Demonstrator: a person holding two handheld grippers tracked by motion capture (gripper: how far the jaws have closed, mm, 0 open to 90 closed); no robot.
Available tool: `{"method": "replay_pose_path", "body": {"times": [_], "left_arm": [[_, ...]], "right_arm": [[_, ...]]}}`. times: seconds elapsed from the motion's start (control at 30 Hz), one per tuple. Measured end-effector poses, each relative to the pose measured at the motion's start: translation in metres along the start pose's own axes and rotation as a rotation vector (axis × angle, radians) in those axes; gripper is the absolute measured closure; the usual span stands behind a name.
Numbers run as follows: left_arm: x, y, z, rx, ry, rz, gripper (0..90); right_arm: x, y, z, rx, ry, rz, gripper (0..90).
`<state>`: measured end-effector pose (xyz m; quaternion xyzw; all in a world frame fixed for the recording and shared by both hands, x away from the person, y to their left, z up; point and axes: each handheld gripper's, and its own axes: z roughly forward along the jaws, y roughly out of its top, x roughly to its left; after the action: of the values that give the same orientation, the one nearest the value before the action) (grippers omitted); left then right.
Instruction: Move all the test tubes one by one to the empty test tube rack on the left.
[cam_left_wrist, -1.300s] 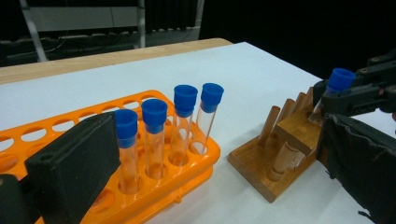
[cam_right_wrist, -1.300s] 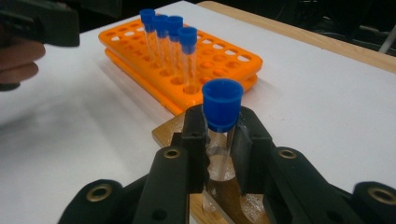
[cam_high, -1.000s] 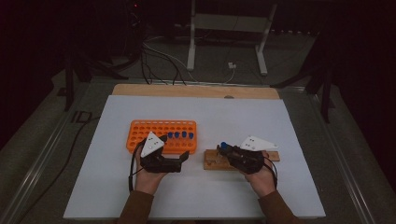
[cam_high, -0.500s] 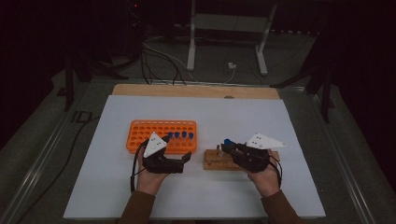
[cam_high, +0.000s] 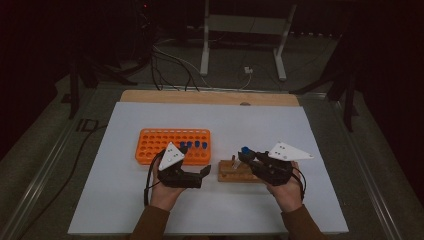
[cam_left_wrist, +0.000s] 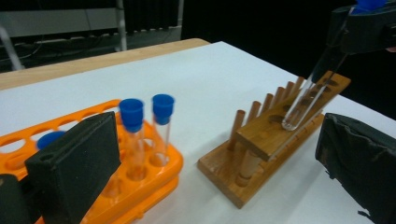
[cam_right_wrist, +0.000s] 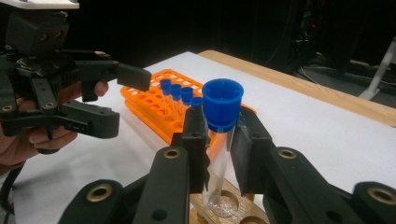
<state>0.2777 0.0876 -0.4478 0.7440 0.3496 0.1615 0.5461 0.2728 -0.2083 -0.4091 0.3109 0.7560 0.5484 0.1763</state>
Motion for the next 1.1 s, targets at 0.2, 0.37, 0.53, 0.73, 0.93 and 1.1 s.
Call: {"method": "replay_pose_path", "body": {"times": [0.2,0.37,0.53,0.73,0.93,1.1], "left_arm": [[-0.013,0.004,0.003,0.003,-0.031,0.043,3.4],[-0.025,0.005,0.009,0.014,-0.060,0.076,7.4],[-0.038,0.005,0.013,0.021,-0.069,0.125,14.5],[-0.048,0.004,0.018,0.024,-0.083,0.160,32.5],[-0.052,0.003,0.019,0.028,-0.108,0.182,52.5],[-0.053,0.003,0.019,0.030,-0.124,0.186,61.5]], "right_arm": [[0.005,0.002,0.001,0.001,0.031,-0.002,77.1],[0.007,0.001,0.005,0.015,0.078,0.018,77.0],[0.014,0.000,0.010,0.034,0.102,0.006,76.9],[0.021,-0.001,0.014,0.049,0.130,0.001,76.8],[0.023,-0.002,0.016,0.054,0.146,0.003,76.8],[0.024,-0.003,0.017,0.056,0.155,0.005,76.8]]}}
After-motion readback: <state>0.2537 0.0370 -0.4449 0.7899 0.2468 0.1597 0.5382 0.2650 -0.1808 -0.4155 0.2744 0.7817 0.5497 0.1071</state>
